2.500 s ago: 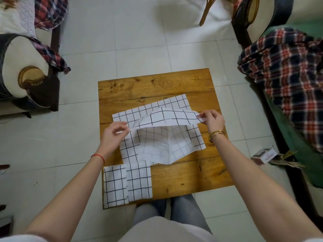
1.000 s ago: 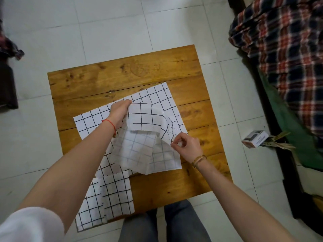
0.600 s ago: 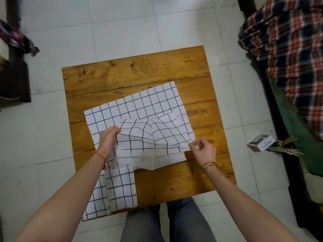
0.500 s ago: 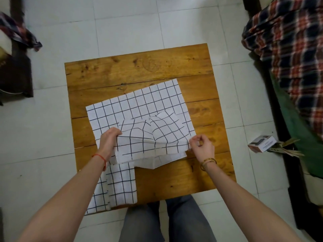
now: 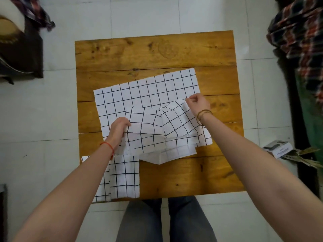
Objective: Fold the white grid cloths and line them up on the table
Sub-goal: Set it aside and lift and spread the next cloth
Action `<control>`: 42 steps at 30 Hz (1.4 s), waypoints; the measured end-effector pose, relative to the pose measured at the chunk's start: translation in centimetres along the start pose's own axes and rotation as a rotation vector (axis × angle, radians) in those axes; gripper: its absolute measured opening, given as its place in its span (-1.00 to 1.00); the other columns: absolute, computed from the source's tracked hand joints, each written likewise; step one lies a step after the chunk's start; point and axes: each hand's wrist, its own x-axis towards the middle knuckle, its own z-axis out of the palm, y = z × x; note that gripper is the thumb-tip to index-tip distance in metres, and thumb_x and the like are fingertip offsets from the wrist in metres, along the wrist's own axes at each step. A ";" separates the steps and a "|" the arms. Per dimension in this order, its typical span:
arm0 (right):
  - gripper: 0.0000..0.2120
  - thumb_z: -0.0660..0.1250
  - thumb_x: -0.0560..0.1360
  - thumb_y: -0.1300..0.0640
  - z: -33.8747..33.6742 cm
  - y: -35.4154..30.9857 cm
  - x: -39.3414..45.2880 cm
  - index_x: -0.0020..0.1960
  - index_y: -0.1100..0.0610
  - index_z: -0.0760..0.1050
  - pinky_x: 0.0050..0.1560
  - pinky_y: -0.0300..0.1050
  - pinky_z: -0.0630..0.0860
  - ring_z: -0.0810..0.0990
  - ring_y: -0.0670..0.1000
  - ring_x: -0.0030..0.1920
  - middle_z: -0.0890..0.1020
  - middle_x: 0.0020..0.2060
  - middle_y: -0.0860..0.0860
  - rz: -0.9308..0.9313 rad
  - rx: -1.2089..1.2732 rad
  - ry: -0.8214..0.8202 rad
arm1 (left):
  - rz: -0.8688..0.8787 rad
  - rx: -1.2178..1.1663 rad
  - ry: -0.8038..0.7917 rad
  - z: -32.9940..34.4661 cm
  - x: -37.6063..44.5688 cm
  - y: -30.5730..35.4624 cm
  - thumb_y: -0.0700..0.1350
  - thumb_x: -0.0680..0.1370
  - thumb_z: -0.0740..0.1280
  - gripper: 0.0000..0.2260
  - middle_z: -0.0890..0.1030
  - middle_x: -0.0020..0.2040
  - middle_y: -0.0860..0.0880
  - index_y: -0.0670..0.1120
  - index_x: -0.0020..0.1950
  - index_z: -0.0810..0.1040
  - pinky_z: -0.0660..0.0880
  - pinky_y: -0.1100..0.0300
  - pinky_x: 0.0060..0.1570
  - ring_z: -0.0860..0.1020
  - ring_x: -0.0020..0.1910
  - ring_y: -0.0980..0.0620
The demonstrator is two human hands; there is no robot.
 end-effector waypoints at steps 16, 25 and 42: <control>-0.68 0.36 0.46 -0.07 1.9 -0.2 3.4 -0.30 0.14 0.44 -0.17 -0.11 0.51 0.47 0.01 -0.29 0.54 -0.39 0.03 0.140 -0.049 -0.088 | 0.187 0.148 0.117 1.4 4.1 1.1 0.04 0.57 0.31 -0.74 0.35 -0.33 -0.03 -0.09 -0.21 0.41 0.31 0.16 -0.19 0.33 -0.32 0.06; -0.59 0.42 0.36 -0.24 1.8 -0.3 2.3 -0.17 0.12 0.54 -0.16 -0.13 0.45 0.47 0.01 -0.30 0.53 -0.38 0.01 0.222 0.055 -0.176 | 0.151 0.026 0.084 0.9 3.2 0.5 0.05 0.55 0.31 -0.85 0.40 -0.23 0.02 0.01 -0.14 0.45 0.32 0.19 -0.19 0.37 -0.25 0.10; -0.77 0.26 0.51 0.26 -2.0 0.1 1.3 0.09 0.38 0.53 -0.33 -0.51 0.40 0.47 -0.12 -0.22 0.56 -0.21 0.00 0.104 0.586 0.325 | 0.191 -0.100 0.164 -0.5 4.0 3.2 0.10 0.51 0.34 -0.77 0.41 -0.23 -0.05 -0.02 -0.20 0.42 0.41 0.10 -0.09 0.41 -0.18 0.02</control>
